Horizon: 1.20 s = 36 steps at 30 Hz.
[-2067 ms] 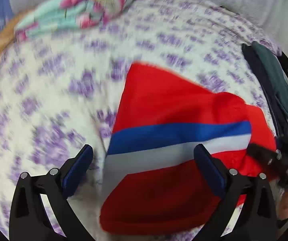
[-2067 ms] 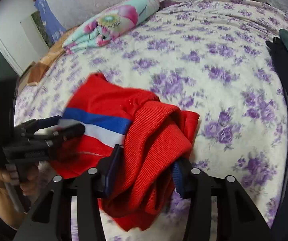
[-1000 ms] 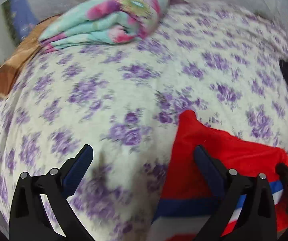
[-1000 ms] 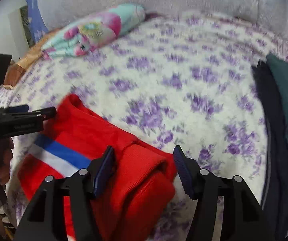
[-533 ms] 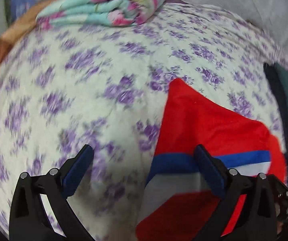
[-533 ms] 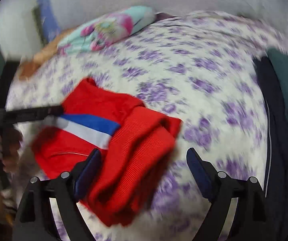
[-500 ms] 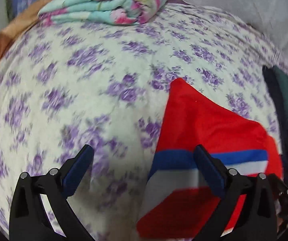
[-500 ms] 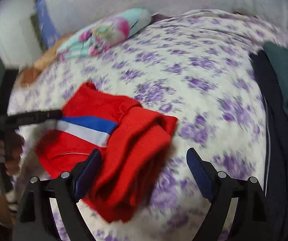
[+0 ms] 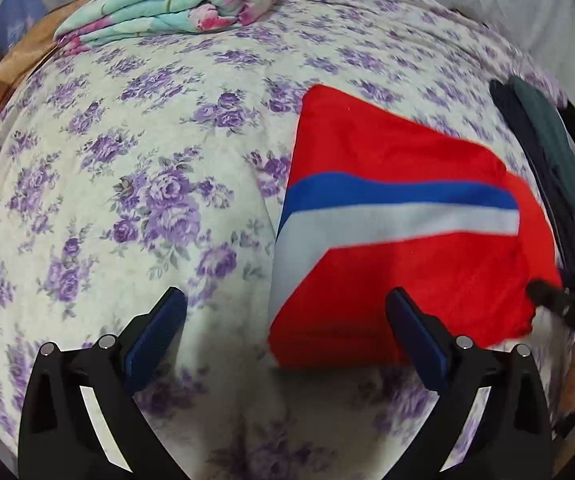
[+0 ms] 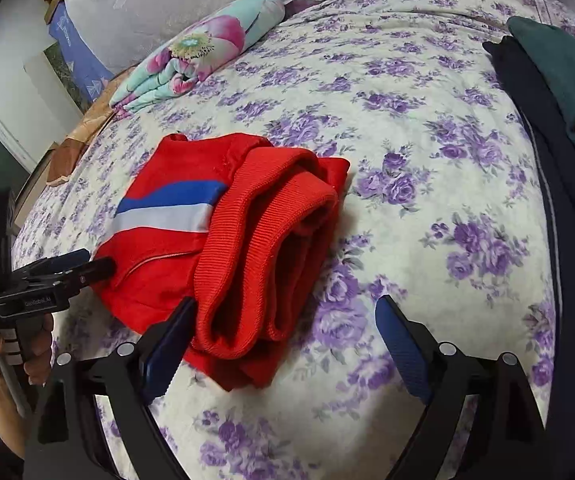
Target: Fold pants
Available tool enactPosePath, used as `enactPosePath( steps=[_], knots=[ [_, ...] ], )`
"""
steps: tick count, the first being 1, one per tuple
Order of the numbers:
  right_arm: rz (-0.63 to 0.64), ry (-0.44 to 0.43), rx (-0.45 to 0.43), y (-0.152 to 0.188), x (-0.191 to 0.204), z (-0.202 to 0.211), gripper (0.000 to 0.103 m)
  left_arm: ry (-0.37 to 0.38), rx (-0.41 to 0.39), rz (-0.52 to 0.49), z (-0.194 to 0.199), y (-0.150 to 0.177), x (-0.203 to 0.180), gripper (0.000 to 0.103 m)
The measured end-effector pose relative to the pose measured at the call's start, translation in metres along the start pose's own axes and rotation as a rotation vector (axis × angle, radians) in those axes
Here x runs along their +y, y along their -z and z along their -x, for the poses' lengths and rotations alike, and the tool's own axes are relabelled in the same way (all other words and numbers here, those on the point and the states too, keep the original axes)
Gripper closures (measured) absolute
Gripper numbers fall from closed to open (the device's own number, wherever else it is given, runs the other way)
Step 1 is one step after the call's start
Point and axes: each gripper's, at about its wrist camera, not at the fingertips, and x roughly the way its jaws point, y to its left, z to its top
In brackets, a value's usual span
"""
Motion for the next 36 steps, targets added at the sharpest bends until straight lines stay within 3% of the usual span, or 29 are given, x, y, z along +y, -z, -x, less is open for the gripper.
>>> enactPosePath(
  steps=[5,11,13,16,17,21,36],
  knots=[
    [-0.013,-0.033,-0.034,0.004,-0.001,0.013,0.012,0.011,0.008,0.006,0.005,0.005,0.010,0.005],
    [0.021,-0.046,-0.170,-0.005,0.017,0.028,0.012,-0.003,0.009,0.021,0.002,0.004,0.008,0.005],
    [0.044,-0.045,-0.161,-0.010,0.025,0.022,0.012,-0.020,0.004,0.010,0.001,0.005,0.006,0.005],
    [0.084,0.095,-0.098,-0.014,0.031,0.002,0.013,-0.034,-0.001,-0.005,0.000,0.007,0.005,0.004],
    [0.074,0.105,-0.068,-0.013,0.027,-0.005,0.013,-0.040,-0.001,-0.012,0.000,0.008,0.005,0.004],
    [0.002,0.011,-0.019,-0.007,0.007,-0.008,0.012,-0.041,0.008,-0.039,0.002,0.009,0.005,0.004],
    [0.012,0.015,-0.034,-0.004,0.005,-0.001,0.009,-0.025,0.024,-0.080,0.016,0.016,0.009,0.004]
  ],
)
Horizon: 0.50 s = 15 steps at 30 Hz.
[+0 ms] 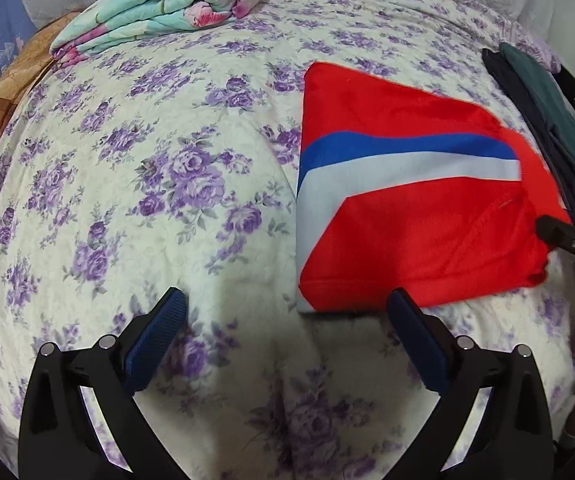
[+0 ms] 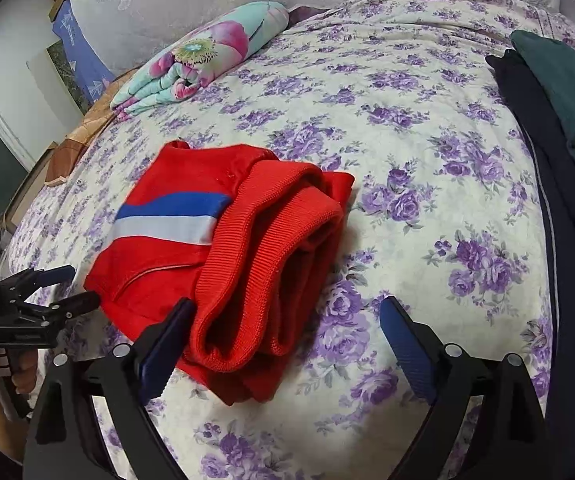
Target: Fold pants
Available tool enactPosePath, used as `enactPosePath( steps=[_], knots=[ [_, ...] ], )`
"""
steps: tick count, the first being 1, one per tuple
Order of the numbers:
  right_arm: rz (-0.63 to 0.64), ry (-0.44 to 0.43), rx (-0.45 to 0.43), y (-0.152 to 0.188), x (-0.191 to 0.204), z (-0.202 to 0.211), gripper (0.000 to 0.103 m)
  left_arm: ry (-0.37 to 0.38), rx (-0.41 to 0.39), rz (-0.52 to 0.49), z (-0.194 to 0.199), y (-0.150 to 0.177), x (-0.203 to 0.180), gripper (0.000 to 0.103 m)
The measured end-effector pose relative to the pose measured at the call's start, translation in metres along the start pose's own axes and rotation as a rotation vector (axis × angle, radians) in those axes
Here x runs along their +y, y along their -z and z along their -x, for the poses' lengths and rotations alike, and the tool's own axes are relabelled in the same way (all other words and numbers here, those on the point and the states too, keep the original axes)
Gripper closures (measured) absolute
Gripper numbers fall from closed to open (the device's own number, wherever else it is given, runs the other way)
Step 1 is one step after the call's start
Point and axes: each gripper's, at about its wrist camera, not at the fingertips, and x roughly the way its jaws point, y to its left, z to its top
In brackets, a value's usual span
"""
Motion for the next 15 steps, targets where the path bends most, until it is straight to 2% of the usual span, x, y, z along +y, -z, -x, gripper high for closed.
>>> enactPosePath(
  steps=[3,7,12,15],
  knots=[
    [-0.021,-0.035,-0.015,-0.002,-0.003,0.007,0.009,0.078,-0.061,0.028,0.021,-0.011,0.008,0.004],
    [-0.054,-0.077,-0.036,-0.006,-0.006,0.017,0.009,0.146,-0.082,0.043,0.024,-0.034,0.010,0.004],
    [-0.068,-0.090,-0.036,-0.009,-0.006,0.019,0.009,0.207,0.046,0.074,-0.021,-0.063,0.007,0.005],
    [-0.073,-0.080,-0.028,-0.009,-0.007,0.015,0.009,0.220,0.084,0.087,-0.041,-0.070,0.007,0.005]
  ],
)
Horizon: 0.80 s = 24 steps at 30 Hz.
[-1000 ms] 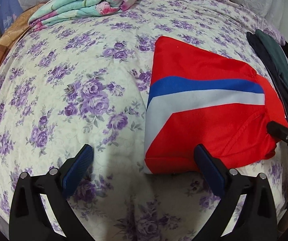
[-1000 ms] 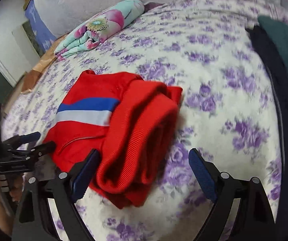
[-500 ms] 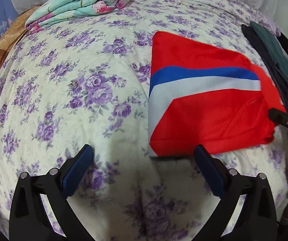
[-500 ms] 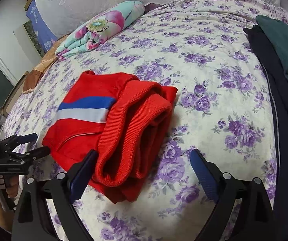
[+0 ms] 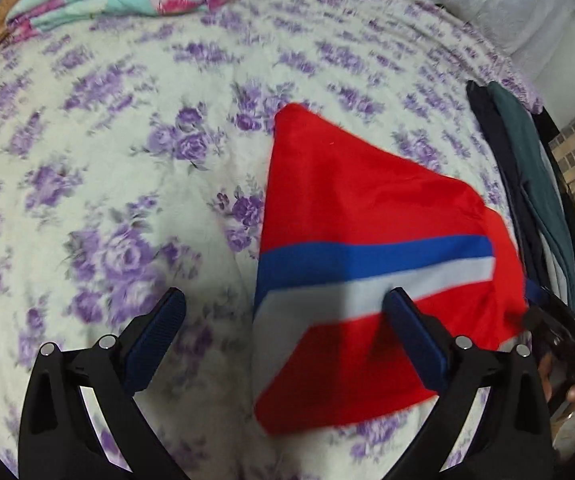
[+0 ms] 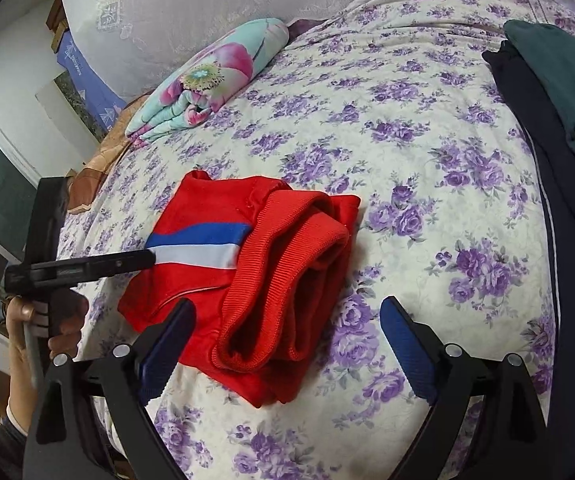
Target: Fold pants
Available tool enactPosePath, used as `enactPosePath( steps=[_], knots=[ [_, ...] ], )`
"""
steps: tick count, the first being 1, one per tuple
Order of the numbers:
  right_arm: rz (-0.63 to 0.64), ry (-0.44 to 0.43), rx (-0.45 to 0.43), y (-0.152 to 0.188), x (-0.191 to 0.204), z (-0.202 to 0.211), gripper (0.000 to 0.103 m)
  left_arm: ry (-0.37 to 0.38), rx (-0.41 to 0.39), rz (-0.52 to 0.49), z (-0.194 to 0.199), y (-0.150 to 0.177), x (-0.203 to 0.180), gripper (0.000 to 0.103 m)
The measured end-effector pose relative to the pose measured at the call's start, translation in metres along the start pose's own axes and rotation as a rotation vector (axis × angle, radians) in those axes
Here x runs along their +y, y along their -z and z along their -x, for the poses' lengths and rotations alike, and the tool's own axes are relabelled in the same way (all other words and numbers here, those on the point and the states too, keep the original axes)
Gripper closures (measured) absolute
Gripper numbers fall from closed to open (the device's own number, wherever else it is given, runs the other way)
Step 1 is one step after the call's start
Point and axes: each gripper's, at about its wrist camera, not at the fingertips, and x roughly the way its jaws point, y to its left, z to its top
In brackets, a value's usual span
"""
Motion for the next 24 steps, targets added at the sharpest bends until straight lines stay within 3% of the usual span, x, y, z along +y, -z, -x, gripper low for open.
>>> enactPosePath(
  steps=[10,13,17,20,22,24],
  knots=[
    [-0.059,0.009,0.028,-0.005,-0.006,-0.022,0.008,0.040,-0.028,-0.010,-0.013,-0.009,-0.001,0.005],
    [-0.015,0.099,0.041,-0.006,-0.003,-0.030,0.007,0.022,-0.034,-0.027,-0.017,-0.011,-0.002,0.004],
    [0.030,0.138,0.042,-0.007,0.000,-0.023,0.007,-0.041,-0.042,-0.056,-0.008,-0.007,-0.004,0.004],
    [0.067,0.145,-0.027,-0.010,0.007,-0.004,0.007,-0.112,-0.073,-0.060,0.009,-0.007,-0.007,0.005],
    [0.080,0.140,-0.115,-0.020,0.015,0.010,0.007,-0.111,-0.112,-0.063,0.016,-0.010,-0.011,0.005],
    [0.123,0.122,-0.174,-0.033,0.032,0.015,0.017,-0.114,-0.136,-0.068,0.016,-0.018,-0.021,0.005]
  ],
)
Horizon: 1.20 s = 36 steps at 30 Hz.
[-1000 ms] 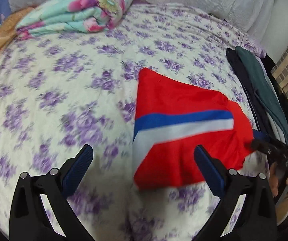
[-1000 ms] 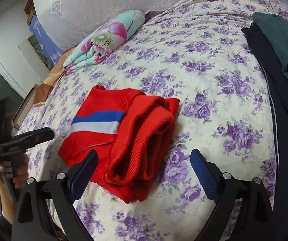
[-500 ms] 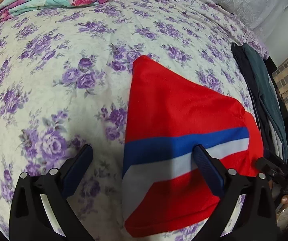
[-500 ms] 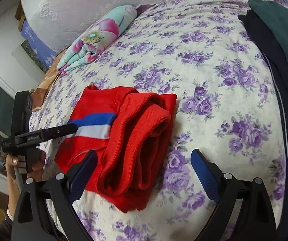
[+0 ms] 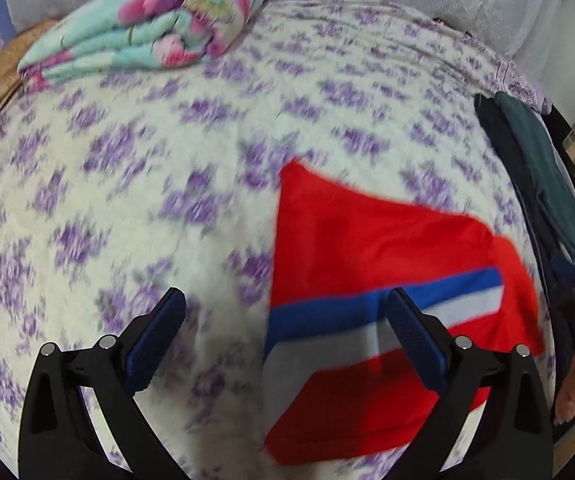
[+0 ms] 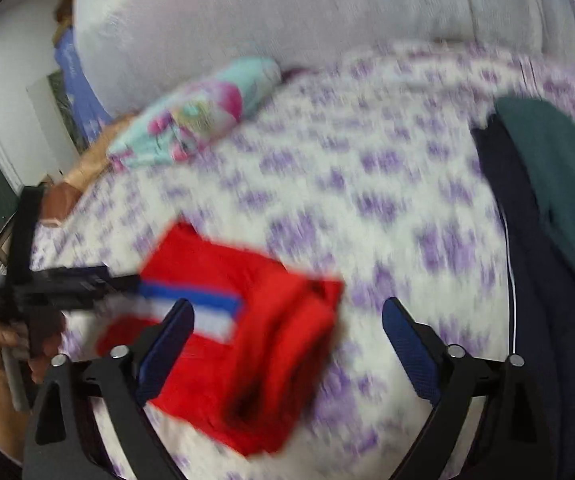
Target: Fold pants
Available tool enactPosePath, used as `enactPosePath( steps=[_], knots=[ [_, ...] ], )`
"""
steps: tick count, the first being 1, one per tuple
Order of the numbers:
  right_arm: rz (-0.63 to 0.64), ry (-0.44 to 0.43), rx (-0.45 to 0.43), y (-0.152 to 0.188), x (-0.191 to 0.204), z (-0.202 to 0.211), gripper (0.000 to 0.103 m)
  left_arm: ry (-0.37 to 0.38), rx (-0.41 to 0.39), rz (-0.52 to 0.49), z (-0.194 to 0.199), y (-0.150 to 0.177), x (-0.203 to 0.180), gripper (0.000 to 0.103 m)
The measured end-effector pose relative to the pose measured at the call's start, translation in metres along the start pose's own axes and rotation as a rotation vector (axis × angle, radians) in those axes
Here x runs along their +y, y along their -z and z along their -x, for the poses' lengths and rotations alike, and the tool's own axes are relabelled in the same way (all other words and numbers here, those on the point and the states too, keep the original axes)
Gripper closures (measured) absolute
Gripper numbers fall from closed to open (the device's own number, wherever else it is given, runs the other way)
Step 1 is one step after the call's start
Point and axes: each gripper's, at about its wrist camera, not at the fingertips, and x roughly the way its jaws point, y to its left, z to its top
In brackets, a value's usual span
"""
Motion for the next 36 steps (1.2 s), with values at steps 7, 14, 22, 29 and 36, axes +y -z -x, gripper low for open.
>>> enactPosePath(
  steps=[7,14,22,29,36],
  knots=[
    [0.145,0.005,0.189,-0.010,0.039,-0.073,0.073,-0.160,-0.004,-0.002,-0.039,-0.019,-0.039,0.004],
    [-0.026,-0.153,0.116,0.007,-0.012,-0.024,0.021,-0.177,-0.024,0.125,-0.021,-0.008,0.018,0.004],
    [-0.195,-0.235,0.238,0.037,-0.036,-0.030,0.005,0.027,0.069,0.059,-0.015,0.017,0.017,0.005],
    [-0.187,-0.243,0.281,0.043,-0.020,-0.065,0.012,0.043,0.072,0.063,-0.019,0.021,0.013,0.005],
    [-0.152,-0.287,0.229,0.028,-0.007,-0.072,0.061,0.069,0.079,0.070,-0.020,0.021,0.014,0.005]
  ],
)
